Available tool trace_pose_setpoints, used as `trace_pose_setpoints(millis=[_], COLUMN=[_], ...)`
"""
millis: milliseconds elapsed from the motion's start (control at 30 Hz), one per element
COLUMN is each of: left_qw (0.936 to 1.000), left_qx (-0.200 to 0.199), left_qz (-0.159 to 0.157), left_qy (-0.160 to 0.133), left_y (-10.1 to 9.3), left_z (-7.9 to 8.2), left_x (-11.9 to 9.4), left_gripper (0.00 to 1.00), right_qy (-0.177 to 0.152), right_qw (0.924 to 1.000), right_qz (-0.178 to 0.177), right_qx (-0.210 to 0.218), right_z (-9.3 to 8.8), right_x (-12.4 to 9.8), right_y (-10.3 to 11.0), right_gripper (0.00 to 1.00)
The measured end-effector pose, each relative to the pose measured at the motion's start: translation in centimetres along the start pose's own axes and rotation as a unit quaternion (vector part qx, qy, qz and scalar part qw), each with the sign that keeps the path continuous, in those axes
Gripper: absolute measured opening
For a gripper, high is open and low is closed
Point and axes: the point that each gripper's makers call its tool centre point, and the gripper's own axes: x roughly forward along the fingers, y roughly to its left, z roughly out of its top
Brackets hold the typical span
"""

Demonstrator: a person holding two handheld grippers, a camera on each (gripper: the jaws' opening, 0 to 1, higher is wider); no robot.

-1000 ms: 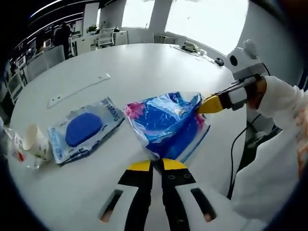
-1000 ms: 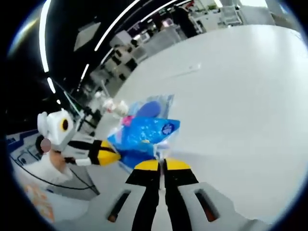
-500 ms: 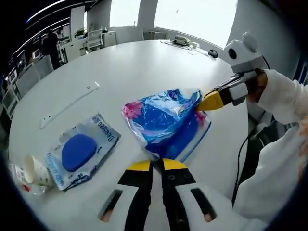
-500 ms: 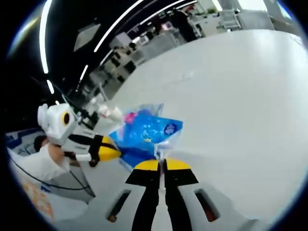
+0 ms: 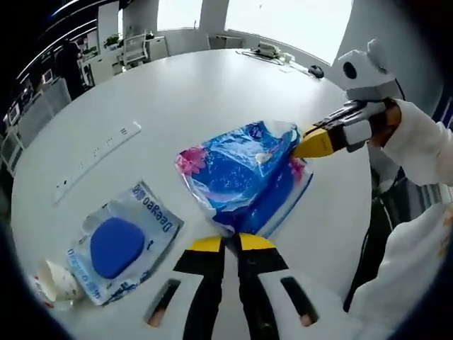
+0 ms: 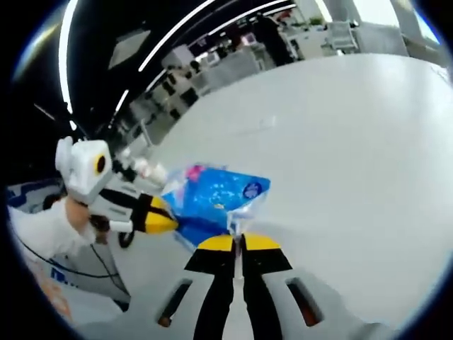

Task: Arrange the tabletop items into an orderly group along one side of the table until the central work area is clear of visible clutter.

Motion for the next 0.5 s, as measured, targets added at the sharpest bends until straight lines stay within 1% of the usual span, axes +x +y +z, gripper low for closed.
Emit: trace_pose_setpoints(millis=[67,167,233,267,367,500], left_qw=[1.0,1.0,1.0,1.0,0.9999,0.9993], left_qx=[-0.001,0.005,0.003,0.001,-0.016,-0.031], left_qz=[0.0,0.001,-0.001,-0.001,0.002,0.018], left_qy=[0.0,0.004,0.006,0.007,0.007,0.011], left_y=[0.0,0.2,0.5,0.7,1.4,2.6], left_z=[0.4,1.1,1.4,1.5,1.8,2.2], left_x=[0.2,0.8,1.2,1.5,2.1,2.7], left_gripper=[0.03,0.03,0.03,0.03,0.03,0.02], right_qy=[-0.002,-0.004,-0.004,-0.002,-0.005,0.002], right_qw=[1.0,1.0,0.9999,0.9999,0.9997,0.9991], right_qz=[-0.003,-0.006,-0.009,-0.01,-0.01,-0.012], right_qx=[0.003,0.003,-0.007,-0.012,-0.02,-0.04], right_z=[0.4,1.4,2.0,2.5,3.3,4.2], right_x=[0.2,0.7,0.9,1.2,1.8,3.5], right_y=[-0.5,-1.4,-1.5,-2.0,-2.3,-3.2], right_gripper=[0.0,0.0,0.0,0.0,0.0,0.0])
